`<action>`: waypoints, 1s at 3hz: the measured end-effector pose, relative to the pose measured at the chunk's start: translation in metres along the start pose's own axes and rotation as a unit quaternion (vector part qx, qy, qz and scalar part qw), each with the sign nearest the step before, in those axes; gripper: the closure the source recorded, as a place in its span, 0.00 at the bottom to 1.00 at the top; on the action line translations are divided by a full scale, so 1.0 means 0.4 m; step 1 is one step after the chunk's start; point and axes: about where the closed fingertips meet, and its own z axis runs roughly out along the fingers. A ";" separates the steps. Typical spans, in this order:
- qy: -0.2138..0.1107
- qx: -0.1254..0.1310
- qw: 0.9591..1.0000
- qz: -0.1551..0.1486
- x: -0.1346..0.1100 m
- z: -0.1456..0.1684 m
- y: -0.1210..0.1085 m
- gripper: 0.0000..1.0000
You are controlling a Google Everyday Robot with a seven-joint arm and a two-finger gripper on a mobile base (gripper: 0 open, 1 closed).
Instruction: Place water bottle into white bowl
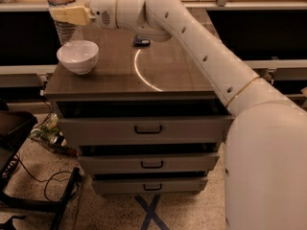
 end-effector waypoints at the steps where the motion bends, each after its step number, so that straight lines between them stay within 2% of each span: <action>1: 0.009 -0.013 1.000 -0.004 0.036 0.022 -0.019 1.00; 3: 0.035 -0.010 0.999 -0.007 0.100 0.014 -0.050 1.00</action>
Offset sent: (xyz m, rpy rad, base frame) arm 0.0340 -0.0007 -0.0429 -0.0907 -0.0183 0.0072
